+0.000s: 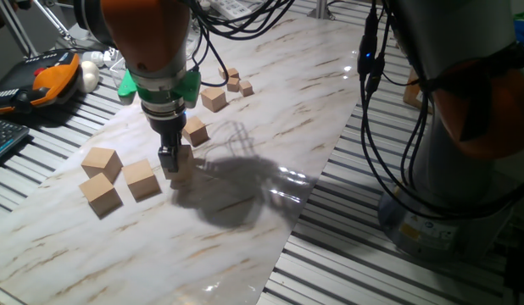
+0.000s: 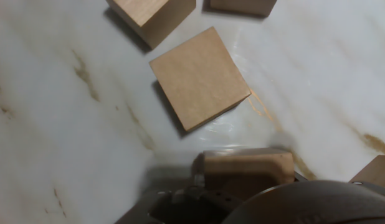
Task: Stack the blocks into a cross shape
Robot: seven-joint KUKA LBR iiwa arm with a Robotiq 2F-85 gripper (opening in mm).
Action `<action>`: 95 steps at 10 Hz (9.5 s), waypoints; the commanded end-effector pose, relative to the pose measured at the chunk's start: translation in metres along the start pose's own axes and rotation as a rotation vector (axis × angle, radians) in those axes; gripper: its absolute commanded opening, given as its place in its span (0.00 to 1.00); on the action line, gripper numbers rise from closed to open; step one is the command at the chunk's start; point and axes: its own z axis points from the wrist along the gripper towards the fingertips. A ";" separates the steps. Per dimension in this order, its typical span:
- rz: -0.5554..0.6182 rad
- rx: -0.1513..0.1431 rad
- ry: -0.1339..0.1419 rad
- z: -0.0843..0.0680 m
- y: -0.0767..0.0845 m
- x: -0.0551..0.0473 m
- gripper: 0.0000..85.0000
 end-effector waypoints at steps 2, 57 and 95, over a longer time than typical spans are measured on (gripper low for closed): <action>0.000 0.003 0.001 0.000 0.000 0.000 0.00; 0.255 -0.031 0.006 -0.030 0.001 -0.011 0.00; 1.134 -0.012 0.088 -0.042 0.067 -0.070 0.00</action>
